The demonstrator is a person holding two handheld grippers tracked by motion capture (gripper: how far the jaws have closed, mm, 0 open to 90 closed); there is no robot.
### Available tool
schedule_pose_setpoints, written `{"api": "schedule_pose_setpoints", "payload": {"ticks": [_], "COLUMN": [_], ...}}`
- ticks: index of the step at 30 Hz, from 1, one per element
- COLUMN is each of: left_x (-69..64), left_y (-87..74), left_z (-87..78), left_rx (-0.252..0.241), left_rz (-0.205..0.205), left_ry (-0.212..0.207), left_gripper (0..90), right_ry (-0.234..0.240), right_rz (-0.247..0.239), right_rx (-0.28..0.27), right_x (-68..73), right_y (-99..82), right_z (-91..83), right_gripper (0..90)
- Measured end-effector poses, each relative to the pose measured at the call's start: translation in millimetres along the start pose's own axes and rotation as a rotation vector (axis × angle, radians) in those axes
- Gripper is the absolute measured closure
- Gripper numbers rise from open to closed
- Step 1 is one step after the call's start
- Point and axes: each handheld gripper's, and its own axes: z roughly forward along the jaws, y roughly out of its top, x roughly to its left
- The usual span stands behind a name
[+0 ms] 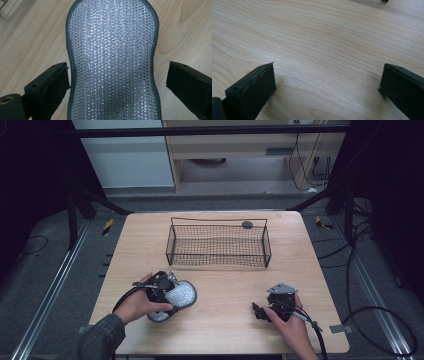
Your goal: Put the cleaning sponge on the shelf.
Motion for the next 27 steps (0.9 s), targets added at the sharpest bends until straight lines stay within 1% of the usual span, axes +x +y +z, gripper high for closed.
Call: {"api": "schedule_pose_setpoints", "payload": {"ticks": [5,10,11,13,15,23,27], "left_x": [-0.3,1.1,1.4,1.7,2.1,5.4,6.2], "left_y": [0.2,1.3,1.6,2.2,2.5,1.9,2.2], "left_z": [1.6,3.4,4.1,5.7,7.1,11.3,14.7], "left_rx": [0.007,0.013,0.017,0.022,0.026,0.032,0.036], "left_rz": [-0.014,-0.031,-0.034,-0.034,-0.032,-0.053,-0.054], "left_ry": [-0.006,-0.003,-0.009,-0.019,-0.019,-0.022,-0.032], "left_gripper": [3.7,3.7,3.7,3.6,3.7,3.6,2.9], "right_ry": [0.000,0.001,0.001,0.000,0.001,0.004,0.006], "right_rz": [-0.003,-0.003,-0.004,-0.004,-0.004,-0.011,-0.006], "right_rx": [0.004,0.005,0.005,0.005,0.005,0.005,0.007], "right_x": [0.4,0.5,0.4,0.4,0.6,0.7,1.3], "right_y": [0.0,0.2,0.2,0.2,0.2,0.4,0.5], "right_z": [-0.2,-0.1,-0.1,-0.1,-0.1,-0.1,-0.2], "right_gripper": [0.4,0.4,0.4,0.4,0.4,0.4,0.4]}}
